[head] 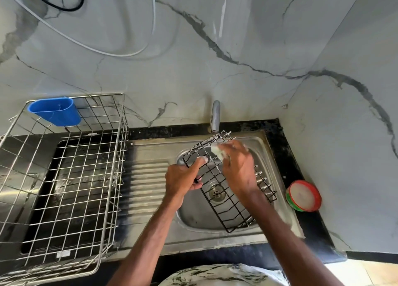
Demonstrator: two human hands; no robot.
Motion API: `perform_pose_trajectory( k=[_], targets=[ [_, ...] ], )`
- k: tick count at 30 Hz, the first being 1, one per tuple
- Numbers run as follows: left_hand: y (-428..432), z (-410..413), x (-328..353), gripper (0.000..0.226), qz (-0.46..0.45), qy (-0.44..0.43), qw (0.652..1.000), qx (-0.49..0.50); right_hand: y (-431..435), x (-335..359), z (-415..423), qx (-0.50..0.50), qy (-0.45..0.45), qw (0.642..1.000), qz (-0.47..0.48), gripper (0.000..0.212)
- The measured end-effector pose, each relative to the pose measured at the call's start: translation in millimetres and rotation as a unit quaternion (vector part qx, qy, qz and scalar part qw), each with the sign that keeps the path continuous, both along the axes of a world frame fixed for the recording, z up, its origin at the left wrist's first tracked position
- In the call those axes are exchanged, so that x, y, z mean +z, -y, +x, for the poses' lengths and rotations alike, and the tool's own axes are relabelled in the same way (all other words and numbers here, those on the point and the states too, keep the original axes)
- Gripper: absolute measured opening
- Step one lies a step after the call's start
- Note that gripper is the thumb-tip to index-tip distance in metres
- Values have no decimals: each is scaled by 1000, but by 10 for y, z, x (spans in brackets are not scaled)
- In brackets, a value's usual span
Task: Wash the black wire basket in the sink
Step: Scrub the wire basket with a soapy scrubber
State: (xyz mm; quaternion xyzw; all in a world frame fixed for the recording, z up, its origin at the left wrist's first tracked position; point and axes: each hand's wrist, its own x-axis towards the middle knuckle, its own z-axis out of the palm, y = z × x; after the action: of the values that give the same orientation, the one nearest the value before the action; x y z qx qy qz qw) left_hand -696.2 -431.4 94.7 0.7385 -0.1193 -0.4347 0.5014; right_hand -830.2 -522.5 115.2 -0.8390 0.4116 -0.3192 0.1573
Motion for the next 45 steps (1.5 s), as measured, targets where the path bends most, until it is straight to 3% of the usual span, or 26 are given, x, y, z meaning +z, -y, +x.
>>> perform_pose_trajectory(
  k=[6, 13, 18, 25, 30, 33, 37, 42, 45],
  targets=[
    [15, 46, 16, 50, 8, 5, 1000, 9, -613, -174, -45, 126, 19, 992, -9, 42],
    [64, 42, 123, 50, -20, 14, 1000, 12, -449, -38, 85, 143, 33, 989, -13, 39],
    [9, 94, 47, 60, -16, 13, 1000, -1, -573, -202, -391, 164, 17, 986, -4, 44],
    [-35, -27, 62, 64, -11, 11, 999, -39, -354, -101, -406, 147, 14, 989, -33, 43],
    [-50, -54, 107, 46, -9, 31, 999, -34, 292, 49, -472, 0, 39, 998, -43, 32],
    [-26, -65, 109, 50, -13, 41, 999, -23, 311, 90, -422, -19, 20, 999, -35, 35],
    [-32, -73, 132, 74, -31, 23, 999, 2, -252, 10, -392, 47, 27, 998, -37, 44],
    [-55, -111, 211, 70, -22, 48, 998, -17, -928, -202, -568, 186, -10, 982, 0, 40],
    [-85, -159, 235, 68, -19, 78, 996, -41, -882, -136, -682, 176, -2, 984, 3, 43]
  ],
)
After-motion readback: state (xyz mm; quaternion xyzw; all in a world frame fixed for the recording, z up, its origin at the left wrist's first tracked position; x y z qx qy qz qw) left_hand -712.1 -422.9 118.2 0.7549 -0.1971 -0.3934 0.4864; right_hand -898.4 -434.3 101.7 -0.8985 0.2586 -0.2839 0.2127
